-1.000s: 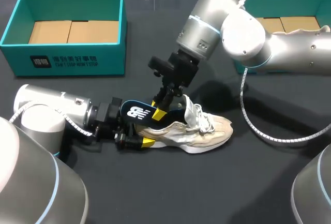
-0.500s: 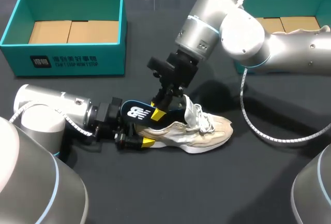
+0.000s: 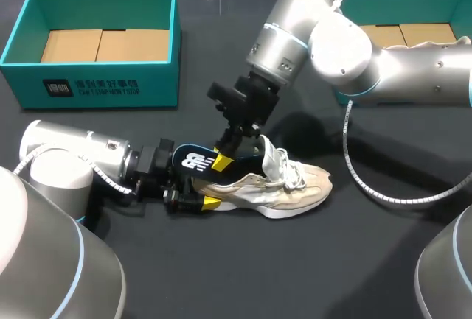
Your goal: Take the shoe out of the shoebox, open the shoe tongue, remove and reinsert the insole, then place the shoe into the shoebox
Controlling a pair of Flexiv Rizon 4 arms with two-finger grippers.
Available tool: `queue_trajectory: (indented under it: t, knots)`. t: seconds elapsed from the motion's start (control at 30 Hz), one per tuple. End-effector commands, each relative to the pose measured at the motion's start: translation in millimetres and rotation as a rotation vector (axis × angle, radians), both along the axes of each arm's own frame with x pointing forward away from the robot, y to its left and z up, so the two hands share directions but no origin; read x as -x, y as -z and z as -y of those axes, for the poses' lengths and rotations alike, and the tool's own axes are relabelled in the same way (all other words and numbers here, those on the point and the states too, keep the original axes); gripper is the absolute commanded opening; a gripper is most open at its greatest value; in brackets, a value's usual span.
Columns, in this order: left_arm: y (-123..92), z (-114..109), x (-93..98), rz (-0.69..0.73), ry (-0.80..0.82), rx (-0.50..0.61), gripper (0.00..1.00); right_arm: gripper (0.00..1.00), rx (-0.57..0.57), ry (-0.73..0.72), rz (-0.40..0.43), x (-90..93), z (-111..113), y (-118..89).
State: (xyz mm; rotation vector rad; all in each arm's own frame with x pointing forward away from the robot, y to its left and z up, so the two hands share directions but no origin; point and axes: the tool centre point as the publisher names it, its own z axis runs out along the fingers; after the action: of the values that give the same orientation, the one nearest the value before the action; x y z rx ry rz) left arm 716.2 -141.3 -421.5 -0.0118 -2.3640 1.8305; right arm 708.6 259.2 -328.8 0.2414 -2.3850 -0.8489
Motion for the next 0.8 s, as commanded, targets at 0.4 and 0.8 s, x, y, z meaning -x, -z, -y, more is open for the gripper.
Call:
queue_trajectory:
  t: [0.4, 0.8]
  knots:
    - [0.6, 0.0, -0.4, 0.0, 0.0, -0.001, 0.0, 0.0, -0.058, -0.055, -0.006, -7.5, -34.3, -34.7]
    - [0.6, 0.0, -0.4, 0.0, 0.0, -0.001, 0.0, 0.0, -0.091, -0.062, -0.005, -7.8, -35.8, -34.8]
